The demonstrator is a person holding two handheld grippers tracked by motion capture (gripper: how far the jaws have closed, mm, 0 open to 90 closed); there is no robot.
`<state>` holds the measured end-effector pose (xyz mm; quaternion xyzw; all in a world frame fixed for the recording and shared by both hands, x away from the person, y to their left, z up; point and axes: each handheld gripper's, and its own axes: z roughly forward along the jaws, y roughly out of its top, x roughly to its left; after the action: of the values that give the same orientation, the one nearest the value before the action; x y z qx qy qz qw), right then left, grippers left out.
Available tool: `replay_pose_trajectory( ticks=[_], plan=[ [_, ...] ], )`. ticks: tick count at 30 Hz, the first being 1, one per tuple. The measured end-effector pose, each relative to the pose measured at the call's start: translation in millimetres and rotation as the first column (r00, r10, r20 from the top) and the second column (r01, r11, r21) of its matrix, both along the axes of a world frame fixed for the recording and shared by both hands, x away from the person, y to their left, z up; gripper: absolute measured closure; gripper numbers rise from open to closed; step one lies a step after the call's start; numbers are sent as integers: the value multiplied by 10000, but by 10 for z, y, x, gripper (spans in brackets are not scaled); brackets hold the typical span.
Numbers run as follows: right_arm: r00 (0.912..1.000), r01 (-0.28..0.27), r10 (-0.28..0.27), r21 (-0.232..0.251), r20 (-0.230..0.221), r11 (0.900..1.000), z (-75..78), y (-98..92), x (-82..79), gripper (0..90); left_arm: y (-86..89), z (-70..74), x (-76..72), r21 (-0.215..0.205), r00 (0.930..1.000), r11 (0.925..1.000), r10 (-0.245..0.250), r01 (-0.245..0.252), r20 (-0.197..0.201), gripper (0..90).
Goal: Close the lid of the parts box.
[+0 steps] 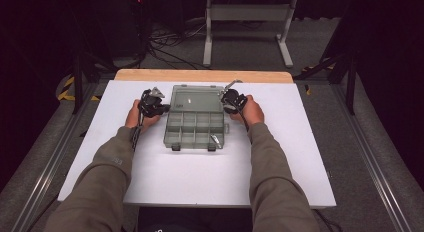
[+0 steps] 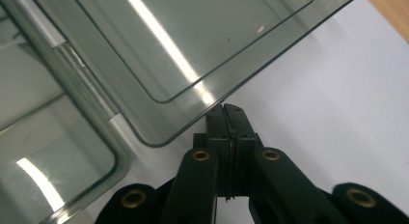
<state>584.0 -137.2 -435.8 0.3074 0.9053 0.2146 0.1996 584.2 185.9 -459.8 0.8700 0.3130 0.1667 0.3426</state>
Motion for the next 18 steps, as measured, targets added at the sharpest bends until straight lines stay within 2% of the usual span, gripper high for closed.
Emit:
replay_pose_trajectory(
  ticks=[5, 8, 11, 18],
  plan=[
    [9994, -12, 10, 79, 341, 10000, -25, 21, 33, 900, -44, -5, 52, 6, 9995, 9996, 290, -290, 126, 896],
    [9985, -5, -14, 349, 554, 9994, -46, 19, 92, 900, -72, -7, 77, -179, 9979, 9977, 647, -648, -22, 897],
    [9980, 226, -269, 743, 579, 9970, -59, -1, 149, 900, -97, -5, 84, -208, 9970, 9968, 769, -770, -79, 897],
    [9897, 796, -921, 1138, 1095, 9903, -105, 24, 143, 900, -96, -17, 96, -393, 9959, 9951, 908, -907, 17, 898]
  ],
)
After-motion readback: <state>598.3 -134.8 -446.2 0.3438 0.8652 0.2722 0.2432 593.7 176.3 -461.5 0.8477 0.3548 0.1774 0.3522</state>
